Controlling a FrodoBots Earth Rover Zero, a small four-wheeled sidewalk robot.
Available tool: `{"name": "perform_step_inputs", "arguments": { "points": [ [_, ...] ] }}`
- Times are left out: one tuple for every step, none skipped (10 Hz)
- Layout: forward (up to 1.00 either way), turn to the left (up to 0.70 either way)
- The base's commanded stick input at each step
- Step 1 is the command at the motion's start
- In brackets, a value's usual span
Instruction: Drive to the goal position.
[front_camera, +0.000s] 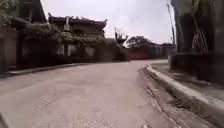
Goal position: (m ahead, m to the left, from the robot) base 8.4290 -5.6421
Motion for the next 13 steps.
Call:
{"name": "perform_step_inputs", "arguments": {
  "points": [
    [0.7, 0.0],
    [0.7, 0.0],
    [0.7, 0.0],
    [0.7, 0.0],
    [0.7, 0.0],
    [0.7, 0.0],
    [0.7, 0.0],
    [0.7, 0.0],
    [0.7, 0.0],
    [0.7, 0.0],
    [0.7, 0.0],
    [0.7, 0.0],
    [0.7, 0.0]
  ]
}}
